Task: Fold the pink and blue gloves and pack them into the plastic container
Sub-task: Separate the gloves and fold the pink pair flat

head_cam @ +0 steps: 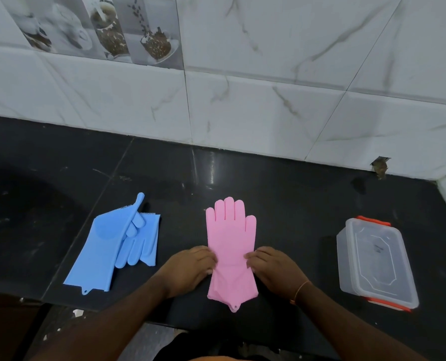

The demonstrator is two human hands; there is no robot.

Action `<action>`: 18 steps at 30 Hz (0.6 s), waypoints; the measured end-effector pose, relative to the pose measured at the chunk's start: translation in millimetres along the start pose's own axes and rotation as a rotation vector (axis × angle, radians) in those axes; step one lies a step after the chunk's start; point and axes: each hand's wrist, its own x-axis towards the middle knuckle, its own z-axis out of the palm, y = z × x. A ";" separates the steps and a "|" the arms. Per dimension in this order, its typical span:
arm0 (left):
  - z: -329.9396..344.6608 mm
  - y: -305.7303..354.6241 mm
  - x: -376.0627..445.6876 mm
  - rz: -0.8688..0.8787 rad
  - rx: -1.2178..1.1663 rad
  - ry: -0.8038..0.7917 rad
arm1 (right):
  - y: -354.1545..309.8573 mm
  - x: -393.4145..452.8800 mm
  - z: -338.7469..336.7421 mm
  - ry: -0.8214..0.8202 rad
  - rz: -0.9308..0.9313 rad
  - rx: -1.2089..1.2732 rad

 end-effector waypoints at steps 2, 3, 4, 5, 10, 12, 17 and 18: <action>0.4 1.2 6.9 -0.119 -0.101 0.058 | -0.5 3.3 -6.4 -0.033 0.181 0.126; 0.6 -0.5 12.9 -0.190 -0.149 0.073 | -0.5 6.3 -10.5 -0.053 0.268 0.190; -0.2 -1.5 17.9 -0.258 -0.183 0.114 | -0.6 10.8 -13.8 -0.058 0.338 0.246; 1.2 -2.8 23.5 -0.315 -0.222 0.171 | -0.9 16.3 -16.3 -0.048 0.397 0.290; -1.8 0.8 50.8 -0.558 -0.377 0.281 | -2.2 53.2 -22.2 -0.036 0.710 0.453; -2.3 1.1 60.2 -0.632 -0.387 0.285 | -2.1 65.1 -22.1 -0.052 0.816 0.476; -8.0 3.6 74.2 -0.759 -0.381 0.213 | -4.0 78.7 -20.7 -0.104 0.951 0.485; -8.8 4.6 75.3 -0.771 -0.382 0.208 | -4.6 79.4 -20.4 -0.117 0.961 0.473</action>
